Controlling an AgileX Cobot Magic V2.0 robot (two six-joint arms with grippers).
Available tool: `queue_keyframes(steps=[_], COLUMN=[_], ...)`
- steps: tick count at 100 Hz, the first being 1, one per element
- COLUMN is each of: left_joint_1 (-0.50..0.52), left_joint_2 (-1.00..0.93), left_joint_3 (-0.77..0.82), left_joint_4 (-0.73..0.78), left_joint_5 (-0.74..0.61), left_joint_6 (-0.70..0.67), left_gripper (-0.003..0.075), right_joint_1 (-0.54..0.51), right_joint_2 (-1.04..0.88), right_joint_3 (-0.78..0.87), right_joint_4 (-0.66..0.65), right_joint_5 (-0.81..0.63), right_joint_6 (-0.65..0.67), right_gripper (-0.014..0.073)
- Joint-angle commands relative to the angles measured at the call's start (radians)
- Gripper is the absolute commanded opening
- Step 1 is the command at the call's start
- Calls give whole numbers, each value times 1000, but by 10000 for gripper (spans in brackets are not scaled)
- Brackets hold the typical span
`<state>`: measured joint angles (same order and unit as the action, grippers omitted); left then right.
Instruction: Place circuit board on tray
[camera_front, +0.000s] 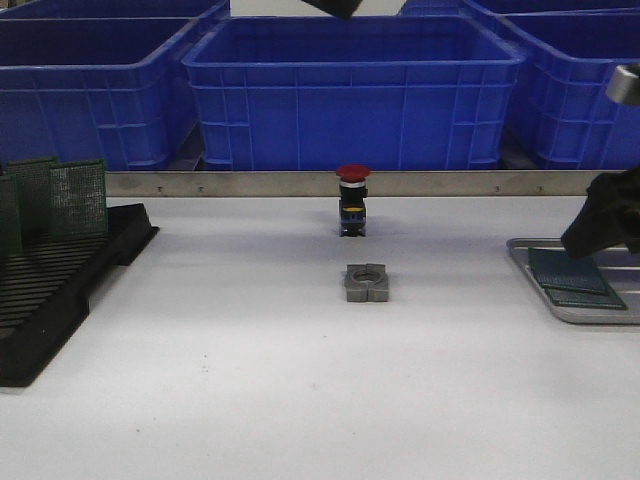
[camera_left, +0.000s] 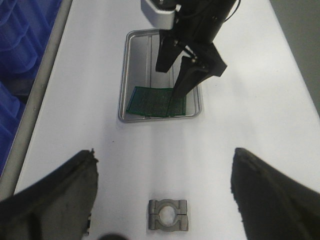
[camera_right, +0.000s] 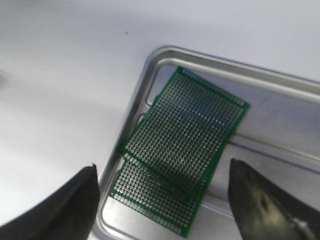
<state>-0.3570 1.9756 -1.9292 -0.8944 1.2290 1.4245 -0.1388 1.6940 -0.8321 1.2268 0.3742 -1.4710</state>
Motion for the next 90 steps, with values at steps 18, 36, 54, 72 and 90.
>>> queue_keyframes(steps=[18, 36, 54, 72, 90], left_joint_1=[95, 162, 222, 239, 237], left_joint_2=[-127, -165, -199, -252, -366], left_joint_3=[-43, -43, -41, -37, 32], left_joint_4=[-51, -34, -24, 30, 131], left_joint_5=[47, 47, 47, 4, -160], left_joint_6=[-145, -188, -296, -374, -471], left_gripper=[-18, -20, -20, -21, -21], right_joint_1=[-7, -5, 0, 76, 232], right_joint_2=[-226, -340, -446, -577, -703], right_joint_3=[-21, -20, 17, 117, 212], right_joint_4=[-21, -24, 6, 105, 210], right_joint_5=[85, 171, 131, -17, -210], right_joint_6=[-2, -2, -3, -114, -235], right_gripper=[93, -113, -113, -113, -113])
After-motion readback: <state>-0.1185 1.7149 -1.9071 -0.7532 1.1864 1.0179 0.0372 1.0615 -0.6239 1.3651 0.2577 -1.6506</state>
